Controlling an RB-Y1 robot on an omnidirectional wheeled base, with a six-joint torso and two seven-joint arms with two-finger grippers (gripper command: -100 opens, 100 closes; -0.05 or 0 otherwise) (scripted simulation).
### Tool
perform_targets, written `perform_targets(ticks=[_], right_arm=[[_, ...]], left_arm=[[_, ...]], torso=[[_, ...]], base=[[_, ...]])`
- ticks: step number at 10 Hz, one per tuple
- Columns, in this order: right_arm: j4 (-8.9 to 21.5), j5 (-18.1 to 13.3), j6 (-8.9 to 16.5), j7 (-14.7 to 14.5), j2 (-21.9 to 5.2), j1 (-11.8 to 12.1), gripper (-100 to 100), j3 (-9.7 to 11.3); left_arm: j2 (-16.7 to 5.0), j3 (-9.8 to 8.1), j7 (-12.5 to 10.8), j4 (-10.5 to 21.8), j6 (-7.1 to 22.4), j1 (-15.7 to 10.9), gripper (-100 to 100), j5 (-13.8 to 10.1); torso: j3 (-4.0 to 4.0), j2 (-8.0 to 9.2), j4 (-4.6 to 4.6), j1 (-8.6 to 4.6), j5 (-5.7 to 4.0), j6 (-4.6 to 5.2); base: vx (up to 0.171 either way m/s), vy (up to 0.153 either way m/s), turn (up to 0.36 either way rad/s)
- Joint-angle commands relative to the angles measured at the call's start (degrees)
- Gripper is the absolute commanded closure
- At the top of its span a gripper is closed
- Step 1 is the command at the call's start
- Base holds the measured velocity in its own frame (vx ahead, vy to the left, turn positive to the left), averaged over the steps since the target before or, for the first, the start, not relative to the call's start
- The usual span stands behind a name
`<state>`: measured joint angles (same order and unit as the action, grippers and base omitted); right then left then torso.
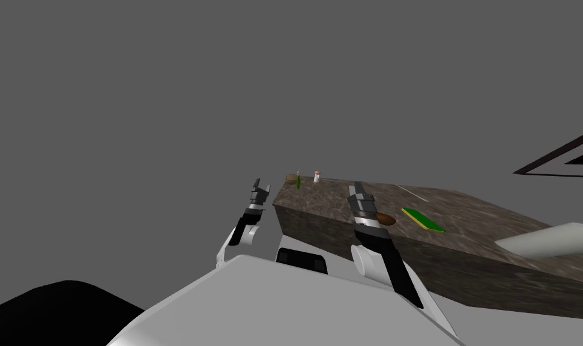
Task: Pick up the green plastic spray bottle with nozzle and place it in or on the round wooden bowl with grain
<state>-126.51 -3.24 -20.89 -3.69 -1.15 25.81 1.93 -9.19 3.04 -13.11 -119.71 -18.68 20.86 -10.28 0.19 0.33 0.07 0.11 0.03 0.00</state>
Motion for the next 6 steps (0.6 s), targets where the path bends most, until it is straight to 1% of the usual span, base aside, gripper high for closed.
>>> perform_targets(ticks=[1, 2, 3, 4, 6], right_arm=[[0.0, 0.0, 0.0, 0.0, 0.0, 0.0, 0, 0.0], [0.0, 0.0, 0.0, 0.0, 0.0, 0.0, 0, 0.0], [0.0, 0.0, 0.0, 0.0, 0.0, 0.0, 0, 0.0], [0.0, 0.0, 0.0, 0.0, 0.0, 0.0, 0, 0.0], [0.0, 0.0, 0.0, 0.0, 0.0, 0.0, 0, 0.0]], left_arm=[[0.0, 0.19, -0.4, 1.7, 0.6, -1.2, -100, -0.6], [-0.4, 0.26, -1.4, 4.1, 0.9, -3.0, -100, -1.8], [-0.6, 0.30, -2.5, 5.8, 1.3, -4.8, -100, -3.1], [-0.6, 0.30, -2.5, 6.6, 1.3, -4.8, -100, -3.1], [-1.0, 0.32, -4.7, 10.6, 2.2, -8.6, -100, -5.7]], torso=[[0.00, 0.00, 0.00, 0.00, 0.00, 0.00], [-0.01, -0.03, 0.00, -0.07, -0.01, 0.00], [0.00, -0.01, 0.00, -0.10, -0.02, 0.00], [0.06, 0.11, 0.02, -0.09, -0.02, 0.00], [0.00, -0.01, 0.01, -0.07, -0.02, 0.00]], base=[[-0.080, 0.005, -0.002], [-0.087, 0.000, 0.007], [-0.135, 0.005, 0.009], [-0.101, 0.010, -0.002], [-0.091, 0.007, 0.004]])
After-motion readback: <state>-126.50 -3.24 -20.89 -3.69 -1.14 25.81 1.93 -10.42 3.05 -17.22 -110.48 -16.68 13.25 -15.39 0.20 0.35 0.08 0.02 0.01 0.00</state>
